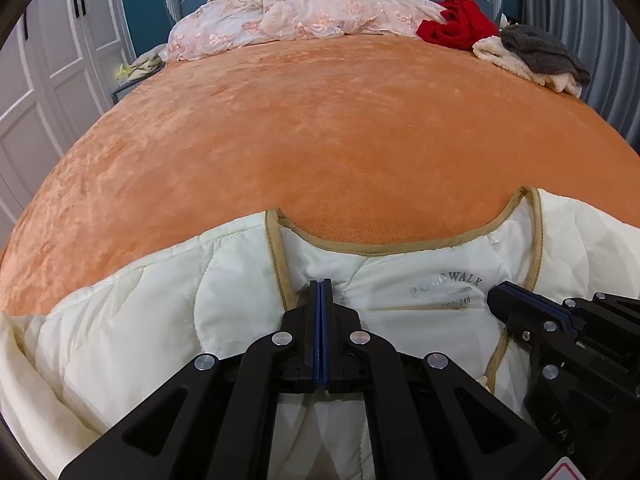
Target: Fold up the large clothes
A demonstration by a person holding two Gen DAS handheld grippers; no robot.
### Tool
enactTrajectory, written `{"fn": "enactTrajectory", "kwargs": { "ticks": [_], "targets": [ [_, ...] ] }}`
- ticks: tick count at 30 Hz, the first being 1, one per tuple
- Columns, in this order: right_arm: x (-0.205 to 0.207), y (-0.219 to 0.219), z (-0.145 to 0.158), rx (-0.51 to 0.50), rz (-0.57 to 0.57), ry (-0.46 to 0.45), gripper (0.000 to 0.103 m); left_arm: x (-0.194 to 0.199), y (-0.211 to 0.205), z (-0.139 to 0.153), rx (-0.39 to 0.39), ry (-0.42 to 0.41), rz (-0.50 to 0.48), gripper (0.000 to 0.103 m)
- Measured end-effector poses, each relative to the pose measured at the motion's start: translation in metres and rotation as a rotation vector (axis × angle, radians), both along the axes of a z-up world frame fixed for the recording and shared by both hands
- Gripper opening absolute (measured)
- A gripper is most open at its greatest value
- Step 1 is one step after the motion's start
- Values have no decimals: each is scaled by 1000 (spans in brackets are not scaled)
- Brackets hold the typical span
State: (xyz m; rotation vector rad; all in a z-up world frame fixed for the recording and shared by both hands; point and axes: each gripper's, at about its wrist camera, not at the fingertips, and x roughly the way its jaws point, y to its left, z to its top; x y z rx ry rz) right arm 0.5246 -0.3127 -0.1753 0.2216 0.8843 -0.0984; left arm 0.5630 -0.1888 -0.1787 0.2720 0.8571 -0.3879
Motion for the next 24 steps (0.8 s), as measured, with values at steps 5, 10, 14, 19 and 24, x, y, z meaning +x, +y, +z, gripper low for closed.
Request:
{"fn": "enactTrajectory", "kwargs": {
  "ticks": [5, 10, 14, 19, 24],
  "targets": [
    [-23, -9, 24, 32, -55, -57, 4, -7, 9, 18, 13, 15, 51, 13],
    [-148, -30, 93, 119, -158, -286, 64, -69, 95, 78, -175, -46, 239, 84],
    [-262, -54, 106, 132, -195, -225, 67, -131, 174, 95, -204, -17, 267, 86],
    [-397, -79, 87, 187, -296, -41, 67, -210, 277, 76, -215, 180, 356, 86],
    [-485, -67, 58, 324, -355, 51, 67, -284, 332, 55, -242, 298, 427, 86]
  ]
}}
